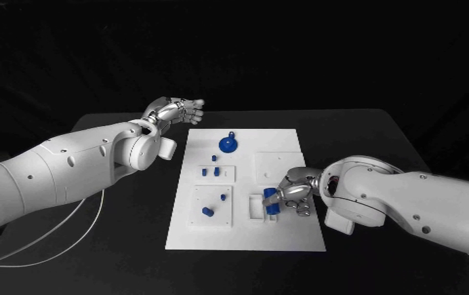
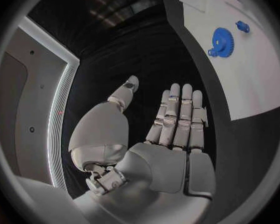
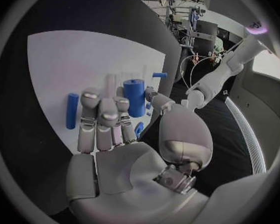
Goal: Assemble the parts on the task board
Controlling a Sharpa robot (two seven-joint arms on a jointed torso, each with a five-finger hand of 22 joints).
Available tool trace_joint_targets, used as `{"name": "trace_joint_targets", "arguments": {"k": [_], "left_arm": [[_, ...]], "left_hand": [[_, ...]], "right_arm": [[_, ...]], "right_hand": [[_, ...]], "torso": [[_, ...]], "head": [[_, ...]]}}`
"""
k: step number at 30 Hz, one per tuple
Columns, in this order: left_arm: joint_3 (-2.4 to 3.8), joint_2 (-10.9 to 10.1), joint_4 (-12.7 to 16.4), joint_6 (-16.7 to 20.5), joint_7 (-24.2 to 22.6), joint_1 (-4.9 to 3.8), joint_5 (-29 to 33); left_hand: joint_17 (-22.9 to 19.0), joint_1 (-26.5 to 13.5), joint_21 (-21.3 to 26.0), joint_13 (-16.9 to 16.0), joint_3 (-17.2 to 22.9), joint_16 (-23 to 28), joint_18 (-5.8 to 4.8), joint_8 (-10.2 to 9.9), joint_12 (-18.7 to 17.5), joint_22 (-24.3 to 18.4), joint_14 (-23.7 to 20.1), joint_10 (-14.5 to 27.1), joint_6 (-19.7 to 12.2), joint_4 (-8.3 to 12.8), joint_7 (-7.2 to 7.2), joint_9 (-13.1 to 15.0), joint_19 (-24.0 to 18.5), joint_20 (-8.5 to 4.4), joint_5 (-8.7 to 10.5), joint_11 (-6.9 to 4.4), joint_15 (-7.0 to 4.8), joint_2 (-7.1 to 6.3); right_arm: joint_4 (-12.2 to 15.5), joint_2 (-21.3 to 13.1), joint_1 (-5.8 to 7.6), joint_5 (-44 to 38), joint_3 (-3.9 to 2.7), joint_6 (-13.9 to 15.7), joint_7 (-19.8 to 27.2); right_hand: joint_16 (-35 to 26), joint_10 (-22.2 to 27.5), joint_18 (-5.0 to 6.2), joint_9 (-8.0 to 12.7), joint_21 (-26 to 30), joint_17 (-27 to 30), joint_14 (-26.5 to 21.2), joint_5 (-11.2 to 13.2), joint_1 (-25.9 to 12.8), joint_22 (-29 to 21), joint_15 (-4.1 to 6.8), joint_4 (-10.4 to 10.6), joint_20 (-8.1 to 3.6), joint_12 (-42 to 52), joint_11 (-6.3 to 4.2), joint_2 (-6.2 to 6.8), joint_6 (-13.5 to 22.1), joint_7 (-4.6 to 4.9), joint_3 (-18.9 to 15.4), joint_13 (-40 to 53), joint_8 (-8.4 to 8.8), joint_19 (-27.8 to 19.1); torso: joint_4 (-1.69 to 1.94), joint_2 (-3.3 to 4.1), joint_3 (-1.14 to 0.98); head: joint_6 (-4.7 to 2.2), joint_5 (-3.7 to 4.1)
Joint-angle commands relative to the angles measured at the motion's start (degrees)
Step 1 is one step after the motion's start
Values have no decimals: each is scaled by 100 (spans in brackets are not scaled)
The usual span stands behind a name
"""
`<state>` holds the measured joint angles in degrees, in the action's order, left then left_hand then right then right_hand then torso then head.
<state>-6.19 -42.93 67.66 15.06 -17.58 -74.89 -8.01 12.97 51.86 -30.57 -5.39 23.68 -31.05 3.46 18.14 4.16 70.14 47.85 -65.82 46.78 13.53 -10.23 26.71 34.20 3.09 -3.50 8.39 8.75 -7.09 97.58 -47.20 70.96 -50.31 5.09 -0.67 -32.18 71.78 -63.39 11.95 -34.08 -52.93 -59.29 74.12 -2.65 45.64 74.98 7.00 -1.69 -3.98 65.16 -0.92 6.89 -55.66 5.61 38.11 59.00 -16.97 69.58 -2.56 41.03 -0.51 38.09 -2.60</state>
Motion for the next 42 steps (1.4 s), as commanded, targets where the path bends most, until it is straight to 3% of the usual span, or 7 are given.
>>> {"name": "trace_joint_targets", "arguments": {"k": [1,20,42], "left_arm": [[4,4,21,-56,-61,-5,38],[4,3,33,-78,-42,-5,38],[4,-7,33,-83,-27,-6,38]], "left_hand": [[11,-48,29,6,-42,29,47,-16,-5,6,-7,43,-51,4,-4,-7,-2,3,15,-13,14,20],[36,-139,55,13,-84,55,49,-20,-6,10,-11,51,-61,-36,-7,-12,2,5,30,-11,16,26],[46,-150,65,15,-88,65,51,-22,-6,13,-13,55,-66,-42,-7,-13,1,6,30,-10,17,29]], "right_arm": [[-56,80,0,106,16,-116,-85],[-256,355,-4,19,161,-159,-89],[-248,401,-17,20,186,-325,-107]], "right_hand": [[-23,-49,305,-4,-20,-8,20,-16,-59,77,6,18,0,-28,4,-5,-31,-6,3,10,-8,25],[-30,-47,305,-9,-33,-20,19,-16,-150,77,7,39,-1,-43,3,23,-31,-6,-25,28,4,16],[-39,-44,305,-14,-41,-29,18,-16,-216,73,7,39,-3,-57,3,59,-28,-6,-59,44,16,7]], "torso": [[3,0,-1],[0,3,-12],[-2,1,-10]], "head": [[3,-1],[49,-84],[76,-124]]}}
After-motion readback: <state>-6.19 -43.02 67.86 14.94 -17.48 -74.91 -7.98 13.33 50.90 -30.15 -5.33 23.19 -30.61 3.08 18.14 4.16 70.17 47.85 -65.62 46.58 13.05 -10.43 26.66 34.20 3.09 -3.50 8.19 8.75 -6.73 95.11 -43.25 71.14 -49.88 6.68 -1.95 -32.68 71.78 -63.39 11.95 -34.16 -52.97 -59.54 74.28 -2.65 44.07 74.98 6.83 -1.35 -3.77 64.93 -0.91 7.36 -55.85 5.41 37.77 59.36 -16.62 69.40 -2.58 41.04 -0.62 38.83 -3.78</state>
